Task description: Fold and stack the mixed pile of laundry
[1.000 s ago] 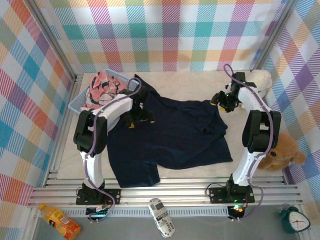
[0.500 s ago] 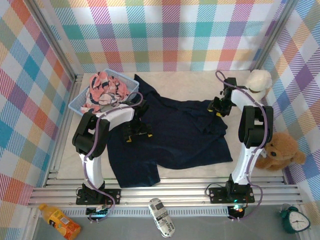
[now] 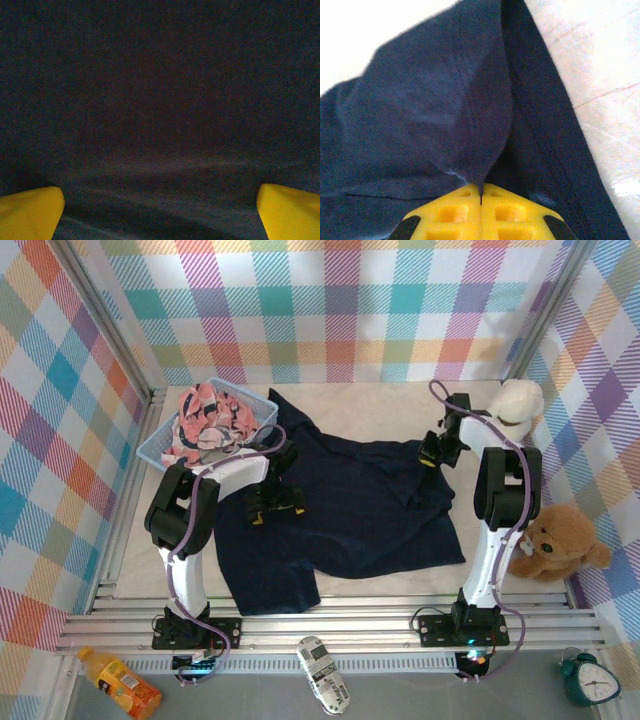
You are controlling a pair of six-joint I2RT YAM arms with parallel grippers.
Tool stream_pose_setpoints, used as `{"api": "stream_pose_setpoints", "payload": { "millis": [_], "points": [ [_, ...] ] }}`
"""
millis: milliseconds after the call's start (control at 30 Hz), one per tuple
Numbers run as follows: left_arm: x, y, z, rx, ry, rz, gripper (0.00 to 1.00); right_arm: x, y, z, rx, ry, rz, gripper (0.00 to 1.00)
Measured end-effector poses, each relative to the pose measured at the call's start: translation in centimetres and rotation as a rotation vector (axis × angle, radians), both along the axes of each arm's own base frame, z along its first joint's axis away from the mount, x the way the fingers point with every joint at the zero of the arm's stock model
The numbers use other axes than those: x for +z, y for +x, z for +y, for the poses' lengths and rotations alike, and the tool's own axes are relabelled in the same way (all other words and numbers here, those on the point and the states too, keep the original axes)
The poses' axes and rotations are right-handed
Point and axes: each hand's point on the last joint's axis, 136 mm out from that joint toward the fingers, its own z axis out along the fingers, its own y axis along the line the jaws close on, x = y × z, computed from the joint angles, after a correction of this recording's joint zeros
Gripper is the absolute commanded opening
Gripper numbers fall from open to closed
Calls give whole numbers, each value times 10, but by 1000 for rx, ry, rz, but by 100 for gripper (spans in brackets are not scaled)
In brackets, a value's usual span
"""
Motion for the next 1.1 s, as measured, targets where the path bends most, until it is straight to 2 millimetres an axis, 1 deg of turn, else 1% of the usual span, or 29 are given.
{"api": "stream_pose_setpoints", "payload": {
  "millis": [67, 133, 200, 233, 267, 300, 333, 367, 400, 433, 500, 567, 633, 767, 800, 867, 933, 967, 1033, 1100],
  "points": [
    [-1, -1, 1, 0, 5, 1, 100, 10, 6, -7, -20, 2, -17, 0],
    [-1, -1, 2, 0, 8, -2, 100, 28, 22, -21, -68, 13, -55, 0],
    [-1, -1, 3, -1, 11, -4, 100, 57, 56, -43, -127, 42, -141, 0],
    [-1, -1, 3, -1, 13, -5, 100, 71, 76, -55, -155, 61, -194, 9],
    [-1, -1, 4, -1, 14, -6, 100, 85, 99, -67, -180, 86, -255, 36],
    [0, -2, 4, -2, 14, -7, 100, 94, 114, -72, -190, 111, -295, 51],
    [0, -2, 4, -4, 15, -6, 100, 101, 129, -81, -206, 133, -334, 52],
    [1, -3, 5, -6, 18, -4, 100, 104, 138, -87, -213, 156, -359, 55],
    [2, -3, 5, -8, 19, -2, 100, 105, 141, -90, -215, 171, -369, 66],
    [2, -4, 5, -9, 21, 1, 100, 104, 140, -89, -216, 183, -362, 73],
    [5, -3, 4, -12, 15, 0, 100, 97, 132, -79, -196, 188, -341, 71],
    [15, 3, -1, -13, -3, -13, 100, 88, 110, -58, -157, 188, -292, 67],
    [30, 14, -8, -19, -33, -53, 100, 82, 81, -35, -111, 185, -245, 63],
    [72, 38, -21, -33, -91, -168, 100, 84, 8, 7, -30, 173, -173, 55],
    [81, 43, -23, -36, -103, -193, 100, 85, -11, 16, -11, 170, -159, 54],
    [90, 50, -24, -42, -109, -227, 100, 81, -37, 27, 9, 152, -132, 54],
    [90, 53, -23, -42, -107, -238, 100, 68, -56, 34, 13, 132, -90, 53],
    [88, 56, -21, -36, -104, -238, 100, 58, -64, 35, 5, 123, -57, 53],
    [77, 64, -17, -21, -99, -233, 100, 35, -75, 33, -18, 102, 7, 53],
    [59, 73, -12, -4, -87, -211, 100, 16, -80, 28, -53, 79, 64, 53]
  ]
}}
